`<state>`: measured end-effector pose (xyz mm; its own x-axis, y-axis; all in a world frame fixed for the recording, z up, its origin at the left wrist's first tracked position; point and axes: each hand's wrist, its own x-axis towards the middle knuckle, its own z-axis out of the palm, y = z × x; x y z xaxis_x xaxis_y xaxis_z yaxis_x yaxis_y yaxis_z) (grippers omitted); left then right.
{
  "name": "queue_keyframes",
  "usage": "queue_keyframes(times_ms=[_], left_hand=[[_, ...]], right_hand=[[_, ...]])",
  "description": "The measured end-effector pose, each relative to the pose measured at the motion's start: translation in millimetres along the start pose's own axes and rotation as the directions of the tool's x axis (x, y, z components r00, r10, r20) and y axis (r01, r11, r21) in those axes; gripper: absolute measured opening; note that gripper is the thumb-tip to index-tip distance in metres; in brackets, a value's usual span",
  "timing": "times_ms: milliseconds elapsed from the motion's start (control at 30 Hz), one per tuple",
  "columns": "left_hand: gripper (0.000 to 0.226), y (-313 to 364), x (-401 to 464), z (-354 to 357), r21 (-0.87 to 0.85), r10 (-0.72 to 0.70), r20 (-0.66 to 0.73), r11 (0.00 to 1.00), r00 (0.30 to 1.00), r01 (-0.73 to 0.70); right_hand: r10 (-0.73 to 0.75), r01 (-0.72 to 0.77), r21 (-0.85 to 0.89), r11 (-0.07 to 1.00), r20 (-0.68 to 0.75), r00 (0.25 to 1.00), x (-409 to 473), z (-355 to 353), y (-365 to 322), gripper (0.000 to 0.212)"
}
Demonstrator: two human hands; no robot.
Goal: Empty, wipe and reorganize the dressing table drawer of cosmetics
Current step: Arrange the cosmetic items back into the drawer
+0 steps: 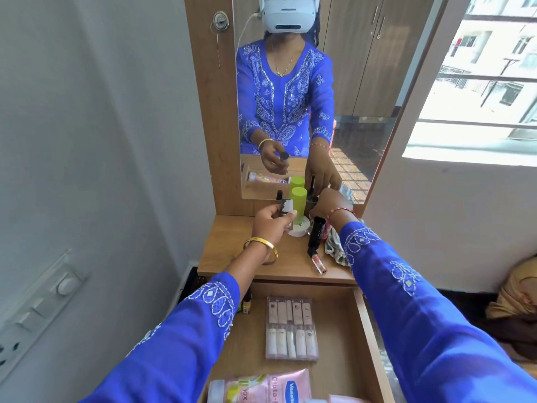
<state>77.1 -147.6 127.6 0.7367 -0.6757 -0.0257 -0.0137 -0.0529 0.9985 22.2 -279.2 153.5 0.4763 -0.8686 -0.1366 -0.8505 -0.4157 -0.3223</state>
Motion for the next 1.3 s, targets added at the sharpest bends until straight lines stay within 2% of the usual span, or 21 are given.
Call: queue_keyframes(times_ms=[233, 333, 500, 600, 733, 900, 1067, 1200, 1300], left_hand=[[0.02, -9, -3, -4, 0.059, -0.021, -0.051, 0.998, 0.998, 0.024], [0.014, -8, -8, -6, 0.051, -0.035, -0.057, 0.998, 0.998, 0.038], [0.021, -3, -19, -10, 0.002, -0.014, -0.064, 1.0, 0.998, 0.014], [0.024, -2, -29, -16, 0.014, 0.028, -0.078, 1.0, 0.997, -0.027], [0.018, -13, -45, -27, 0.058, 0.046, -0.077, 0.997, 0.996, -0.042], [0.026, -25, -64, -32, 0.087, 0.039, -0.053, 0.996, 0.998, -0.034], [0.027, -30, -71, -40, 0.137, 0.058, -0.053, 0.989, 0.997, -0.05], [0.029, -45, -81, -55, 0.186, 0.045, -0.059, 0.982, 0.997, -0.034], [0.031, -64, -92, -72, 0.225, 0.03, -0.091, 0.974, 0.995, -0.009]], right_hand=[[-0.02, 0.036, 0.085, 0.996, -0.174, 0.985, -5, -13, 5, 0.031], [-0.073, 0.113, 0.139, 0.984, -0.263, 0.962, -14, -25, 5, 0.017], [-0.131, 0.259, 0.239, 0.936, -0.446, 0.885, -46, -32, 2, 0.017], [-0.174, 0.348, 0.292, 0.891, -0.487, 0.856, -68, -24, -2, 0.015], [-0.209, 0.379, 0.334, 0.863, -0.448, 0.869, -81, -8, 1, 0.02], [-0.079, 0.3, 0.499, 0.813, -0.416, 0.906, -91, 10, 14, 0.02], [-0.094, 0.321, 0.562, 0.762, -0.395, 0.914, -109, 20, 13, 0.015], [-0.128, 0.289, 0.607, 0.74, -0.294, 0.947, -124, 44, 10, 0.007], [-0.145, 0.242, 0.632, 0.736, -0.203, 0.968, -135, 67, 9, 0.009]])
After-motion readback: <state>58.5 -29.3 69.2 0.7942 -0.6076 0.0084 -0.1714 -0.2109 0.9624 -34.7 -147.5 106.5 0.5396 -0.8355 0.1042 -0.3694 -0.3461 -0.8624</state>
